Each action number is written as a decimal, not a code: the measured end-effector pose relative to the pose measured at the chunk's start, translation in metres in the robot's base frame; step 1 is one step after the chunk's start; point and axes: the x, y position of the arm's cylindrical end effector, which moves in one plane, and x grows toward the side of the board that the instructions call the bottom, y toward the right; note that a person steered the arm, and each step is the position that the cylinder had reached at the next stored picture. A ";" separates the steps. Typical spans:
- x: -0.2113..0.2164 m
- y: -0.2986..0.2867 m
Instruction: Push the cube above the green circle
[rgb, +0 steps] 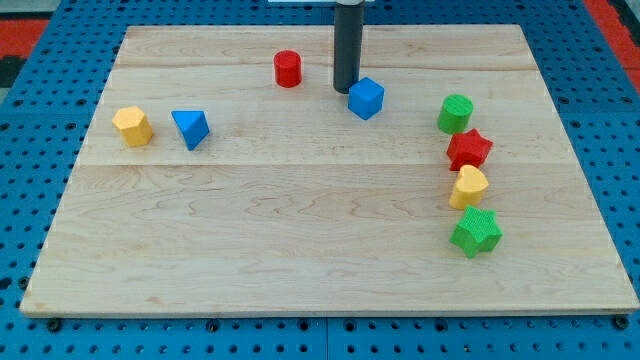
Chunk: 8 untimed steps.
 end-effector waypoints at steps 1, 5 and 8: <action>0.000 0.000; 0.054 -0.051; 0.020 0.034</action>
